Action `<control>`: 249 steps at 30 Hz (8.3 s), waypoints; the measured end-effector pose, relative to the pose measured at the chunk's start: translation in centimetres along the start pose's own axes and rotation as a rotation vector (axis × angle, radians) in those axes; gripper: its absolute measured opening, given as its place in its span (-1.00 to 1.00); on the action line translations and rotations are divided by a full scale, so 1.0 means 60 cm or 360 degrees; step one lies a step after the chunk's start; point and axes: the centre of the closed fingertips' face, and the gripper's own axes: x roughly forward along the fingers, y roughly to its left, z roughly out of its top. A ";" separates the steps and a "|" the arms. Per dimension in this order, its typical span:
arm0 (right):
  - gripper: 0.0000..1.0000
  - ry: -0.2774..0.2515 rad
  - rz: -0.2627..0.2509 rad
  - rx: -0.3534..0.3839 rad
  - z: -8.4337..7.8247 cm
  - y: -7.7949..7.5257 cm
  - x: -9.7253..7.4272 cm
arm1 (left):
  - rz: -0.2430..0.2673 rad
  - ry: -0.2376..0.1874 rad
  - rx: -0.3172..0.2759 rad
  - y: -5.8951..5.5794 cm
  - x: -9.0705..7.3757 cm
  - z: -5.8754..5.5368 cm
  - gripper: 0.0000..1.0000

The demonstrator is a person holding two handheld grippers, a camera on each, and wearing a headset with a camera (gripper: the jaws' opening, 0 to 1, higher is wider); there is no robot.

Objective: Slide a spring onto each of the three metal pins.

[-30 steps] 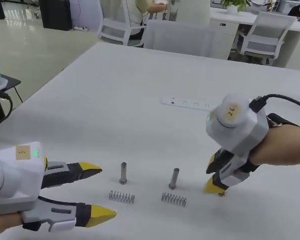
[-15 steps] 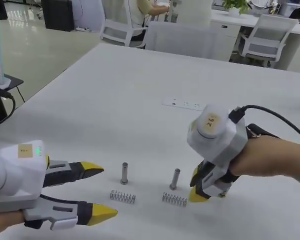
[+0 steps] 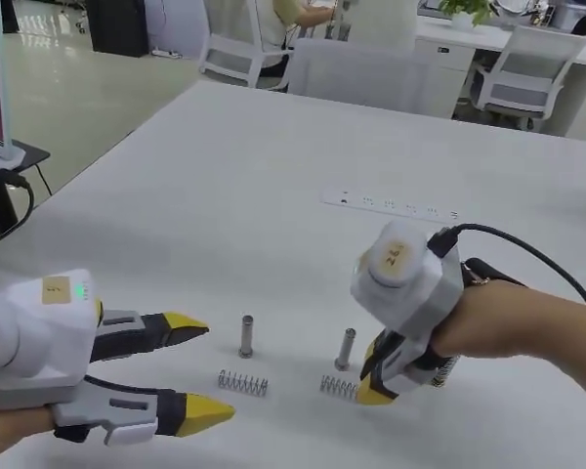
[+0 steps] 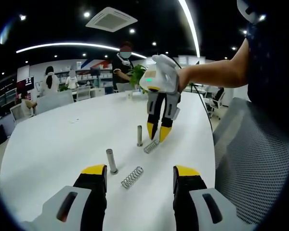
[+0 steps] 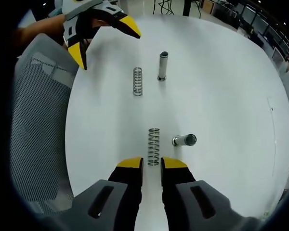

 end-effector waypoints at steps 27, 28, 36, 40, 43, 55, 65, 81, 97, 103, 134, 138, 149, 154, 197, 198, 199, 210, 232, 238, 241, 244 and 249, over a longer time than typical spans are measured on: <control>-0.84 0.0047 -0.0026 -0.0020 -0.008 0.002 0.006 | -0.0020 -0.0014 0.0015 -0.004 0.001 0.007 -0.03; -0.84 0.0045 -0.0022 -0.0016 -0.008 0.004 0.002 | -0.0022 -0.0017 0.0017 -0.005 0.002 0.009 -0.03; -0.84 0.0010 -0.0001 -0.0018 0.001 0.022 -0.039 | -0.0050 -0.0038 0.0025 -0.013 0.008 0.022 -0.06; -0.84 -0.0007 -0.0001 -0.0047 0.010 0.032 -0.056 | -0.0079 -0.0037 0.0031 -0.024 0.016 0.028 -0.08; -0.84 -0.0022 0.0009 -0.0069 0.018 0.042 -0.065 | -0.0115 -0.0050 0.0030 -0.035 0.022 0.034 -0.11; -0.84 -0.0063 0.0037 -0.0155 0.054 0.072 -0.083 | -0.0230 -0.0066 0.0042 -0.059 0.042 0.047 -0.24; -0.84 -0.0086 0.0049 -0.0248 0.087 0.088 -0.091 | -0.0307 -0.0088 0.0065 -0.078 0.053 0.058 -0.35; -0.84 -0.0091 0.0061 -0.0380 0.105 0.108 -0.103 | -0.0385 -0.0136 0.0106 -0.097 0.054 0.072 -0.66; -0.84 -0.0061 0.0077 -0.0439 0.101 0.118 -0.104 | -0.0423 -0.0127 0.0130 -0.106 0.056 0.075 -0.93; -0.84 -0.0063 0.0077 -0.0442 0.099 0.120 -0.105 | -0.0442 -0.0126 0.0116 -0.109 0.055 0.075 -0.94; -0.82 -0.0084 0.0114 -0.0406 0.088 0.123 -0.091 | -0.0480 -0.0207 0.0113 -0.118 0.045 0.101 -0.95; -0.82 -0.0096 0.0109 -0.0391 0.090 0.123 -0.093 | -0.0480 -0.0200 0.0111 -0.117 0.045 0.098 -0.95; -0.82 -0.0168 0.0072 -0.0384 0.109 0.122 -0.122 | -0.0477 -0.0186 0.0120 -0.116 0.049 0.094 -0.95; -0.82 -0.0205 0.0081 -0.0391 0.120 0.128 -0.132 | -0.0480 -0.0182 0.0124 -0.116 0.050 0.094 -0.96; -0.83 -0.0224 0.0102 -0.0454 0.161 0.146 -0.142 | -0.0477 -0.0197 0.0117 -0.117 0.053 0.093 -0.94; -0.83 -0.0223 0.0101 -0.0455 0.162 0.145 -0.142 | -0.0477 -0.0194 0.0108 -0.116 0.053 0.093 -0.93; -0.83 -0.0221 0.0097 -0.0456 0.162 0.144 -0.143 | -0.0477 -0.0193 0.0107 -0.116 0.053 0.092 -0.91; -0.83 -0.0199 0.0077 -0.0432 0.151 0.132 -0.145 | -0.0432 -0.0158 0.0075 -0.105 0.049 0.080 -0.67; -0.83 -0.0169 0.0015 -0.0323 0.110 0.087 -0.165 | -0.0191 -0.0140 -0.0046 -0.055 0.008 0.033 -0.28; -0.83 -0.0155 -0.0013 -0.0276 0.095 0.064 -0.173 | -0.0139 -0.0145 -0.0069 -0.045 0.001 0.029 -0.22; -0.83 -0.0154 -0.0025 -0.0251 0.090 0.053 -0.178 | -0.0124 -0.0129 -0.0072 -0.043 0.001 0.024 -0.20; -0.83 -0.0138 -0.0052 -0.0229 0.083 0.038 -0.184 | -0.0108 -0.0127 -0.0076 -0.041 0.000 0.022 -0.15; -0.83 -0.0119 -0.0092 -0.0209 0.076 0.016 -0.188 | -0.0084 -0.0130 -0.0089 -0.036 -0.002 0.022 -0.11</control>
